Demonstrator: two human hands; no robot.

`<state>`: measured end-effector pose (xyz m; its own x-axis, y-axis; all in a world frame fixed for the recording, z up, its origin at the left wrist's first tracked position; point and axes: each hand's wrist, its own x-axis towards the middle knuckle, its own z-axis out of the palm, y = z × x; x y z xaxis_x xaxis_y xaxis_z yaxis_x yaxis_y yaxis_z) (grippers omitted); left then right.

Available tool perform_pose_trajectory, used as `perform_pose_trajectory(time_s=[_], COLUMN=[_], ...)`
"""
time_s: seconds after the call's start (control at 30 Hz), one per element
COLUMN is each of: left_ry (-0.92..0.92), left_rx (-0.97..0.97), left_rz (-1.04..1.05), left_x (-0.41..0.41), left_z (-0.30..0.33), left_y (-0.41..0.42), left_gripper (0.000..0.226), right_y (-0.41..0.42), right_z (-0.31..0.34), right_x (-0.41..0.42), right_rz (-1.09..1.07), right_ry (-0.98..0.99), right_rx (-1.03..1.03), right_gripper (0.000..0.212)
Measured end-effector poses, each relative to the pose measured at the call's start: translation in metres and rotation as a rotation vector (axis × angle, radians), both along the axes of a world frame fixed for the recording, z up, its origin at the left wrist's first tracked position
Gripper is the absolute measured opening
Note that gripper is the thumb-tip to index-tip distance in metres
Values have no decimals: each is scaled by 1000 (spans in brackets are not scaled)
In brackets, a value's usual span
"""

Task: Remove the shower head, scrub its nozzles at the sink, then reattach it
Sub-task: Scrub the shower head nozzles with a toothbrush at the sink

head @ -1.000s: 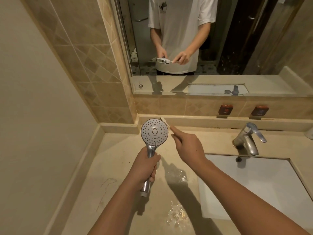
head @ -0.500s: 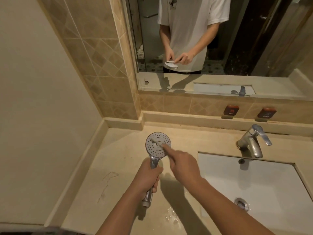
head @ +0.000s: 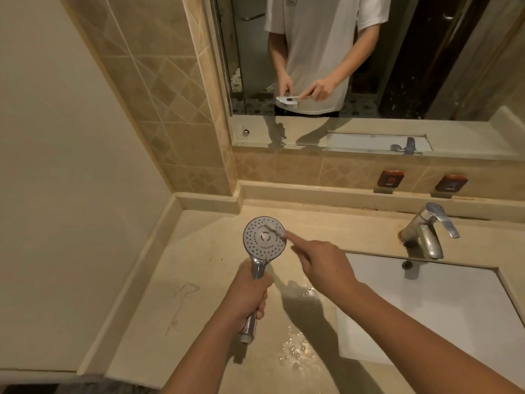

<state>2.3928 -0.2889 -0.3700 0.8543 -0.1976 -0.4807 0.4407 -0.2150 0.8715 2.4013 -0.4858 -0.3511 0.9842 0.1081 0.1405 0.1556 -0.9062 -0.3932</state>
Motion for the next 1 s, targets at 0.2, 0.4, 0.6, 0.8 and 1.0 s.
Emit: perform_pose_trajectory(time_s=[0.2, 0.4, 0.6, 0.8, 1.0], left_ry=[50, 178, 263, 313, 396], left_rx=[0, -136, -255, -292, -408], left_rz=[-20, 72, 178, 196, 359], left_x=[-5, -7, -8, -9, -9], left_z=[-5, -10, -9, -14, -19], left_y=[0, -1, 4, 1, 10], left_gripper=[16, 14, 21, 23, 29], right_y=[-2, 5, 10, 18, 3], right_z=[-10, -19, -35, -41, -93], right_x=[-6, -24, -41, -33, -71], right_rz=[-163, 24, 40, -99, -173], right_ry=[4, 17, 63, 31, 372], right_rx=[129, 11, 179, 253, 225], right_gripper=[41, 45, 45, 42, 29])
